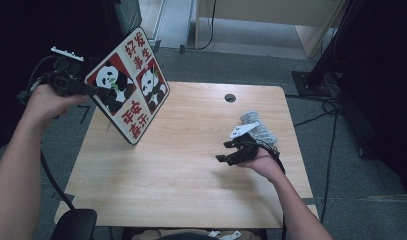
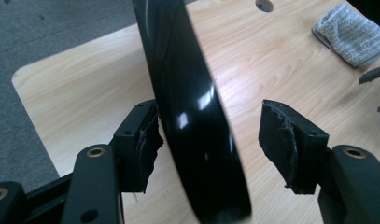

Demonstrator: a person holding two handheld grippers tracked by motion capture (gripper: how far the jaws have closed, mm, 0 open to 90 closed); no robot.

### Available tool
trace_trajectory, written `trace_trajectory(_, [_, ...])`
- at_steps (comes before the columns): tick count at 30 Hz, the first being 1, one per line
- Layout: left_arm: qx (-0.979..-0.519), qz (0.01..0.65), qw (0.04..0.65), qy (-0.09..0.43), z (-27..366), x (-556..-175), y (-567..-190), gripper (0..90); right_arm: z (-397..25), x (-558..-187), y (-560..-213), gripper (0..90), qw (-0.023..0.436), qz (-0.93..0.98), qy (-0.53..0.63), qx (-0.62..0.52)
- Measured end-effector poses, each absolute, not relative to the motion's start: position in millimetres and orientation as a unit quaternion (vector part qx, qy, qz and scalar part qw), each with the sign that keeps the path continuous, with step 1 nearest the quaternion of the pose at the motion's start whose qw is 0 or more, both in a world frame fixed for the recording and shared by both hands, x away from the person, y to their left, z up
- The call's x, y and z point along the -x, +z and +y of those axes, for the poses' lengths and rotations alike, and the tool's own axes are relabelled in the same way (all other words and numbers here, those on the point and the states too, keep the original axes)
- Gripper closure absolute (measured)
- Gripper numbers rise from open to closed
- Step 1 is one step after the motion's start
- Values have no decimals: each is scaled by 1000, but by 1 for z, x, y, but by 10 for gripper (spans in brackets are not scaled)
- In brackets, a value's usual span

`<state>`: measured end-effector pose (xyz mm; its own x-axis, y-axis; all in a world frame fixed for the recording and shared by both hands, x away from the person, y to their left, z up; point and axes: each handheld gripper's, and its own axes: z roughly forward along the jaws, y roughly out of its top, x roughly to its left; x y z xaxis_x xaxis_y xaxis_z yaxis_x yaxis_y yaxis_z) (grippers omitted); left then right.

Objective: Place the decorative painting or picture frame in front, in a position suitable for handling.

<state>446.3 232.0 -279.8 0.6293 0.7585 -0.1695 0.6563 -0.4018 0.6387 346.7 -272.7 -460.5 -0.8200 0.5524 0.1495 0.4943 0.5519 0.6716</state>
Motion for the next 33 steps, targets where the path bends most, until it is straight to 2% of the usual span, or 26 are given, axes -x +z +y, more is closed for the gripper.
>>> trace_trajectory(5, [-828,433,351,64,229,-464,-269,385,-272,-346,-460,335,39,880,369,-297])
trace_trajectory(16, [-839,434,322,60,213,-497,-251,399,-273,-346,-460,334,40,881,369,-294])
trace_trajectory(33, [-847,445,289,43,204,-540,-242,444,-274,-344,-461,334,42,881,367,-296])
